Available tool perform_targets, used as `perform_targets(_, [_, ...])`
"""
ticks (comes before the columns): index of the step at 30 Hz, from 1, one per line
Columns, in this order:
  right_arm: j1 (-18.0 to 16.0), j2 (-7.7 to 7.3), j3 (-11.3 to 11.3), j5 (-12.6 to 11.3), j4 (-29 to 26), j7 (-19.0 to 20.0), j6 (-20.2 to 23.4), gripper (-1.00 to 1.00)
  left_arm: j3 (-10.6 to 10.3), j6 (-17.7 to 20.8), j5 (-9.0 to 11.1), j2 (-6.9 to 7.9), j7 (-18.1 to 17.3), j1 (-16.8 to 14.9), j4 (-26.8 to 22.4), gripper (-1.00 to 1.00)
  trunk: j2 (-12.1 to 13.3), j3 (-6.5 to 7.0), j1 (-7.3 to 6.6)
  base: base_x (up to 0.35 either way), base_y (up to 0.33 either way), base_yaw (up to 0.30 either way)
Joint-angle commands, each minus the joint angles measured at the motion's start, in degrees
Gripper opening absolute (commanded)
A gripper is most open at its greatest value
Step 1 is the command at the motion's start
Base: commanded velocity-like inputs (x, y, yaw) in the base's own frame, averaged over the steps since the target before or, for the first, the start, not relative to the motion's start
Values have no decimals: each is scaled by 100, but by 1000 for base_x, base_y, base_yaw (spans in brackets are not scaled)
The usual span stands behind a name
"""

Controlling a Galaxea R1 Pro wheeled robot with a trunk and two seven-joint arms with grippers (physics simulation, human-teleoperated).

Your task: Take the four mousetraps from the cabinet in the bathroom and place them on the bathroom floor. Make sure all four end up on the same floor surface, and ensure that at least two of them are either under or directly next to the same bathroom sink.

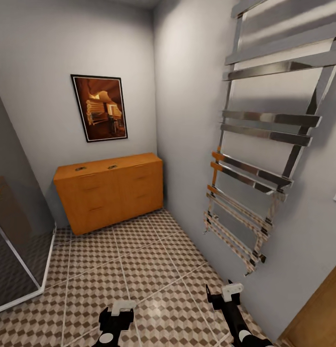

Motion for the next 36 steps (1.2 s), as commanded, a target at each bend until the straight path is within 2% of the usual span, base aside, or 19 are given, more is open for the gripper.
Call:
perform_targets(1, [-6, 0, 17, 57, 5, -60, -7, 100, -49, -21, 47, 1, 32, -7, 6, 100, -12, -13, 7, 330, 0, 174])
perform_targets(11, [-6, 0, 17, 57, 5, -60, -7, 100, -49, -21, 47, 1, 32, -7, 6, 100, -12, -13, 7, 330, 22, 249])
perform_targets(36, [-6, 0, 17, 57, 5, -60, -7, 100, -49, -22, 47, 1, 32, -7, 4, 100, -12, -13, 7, 330, 102, 276])
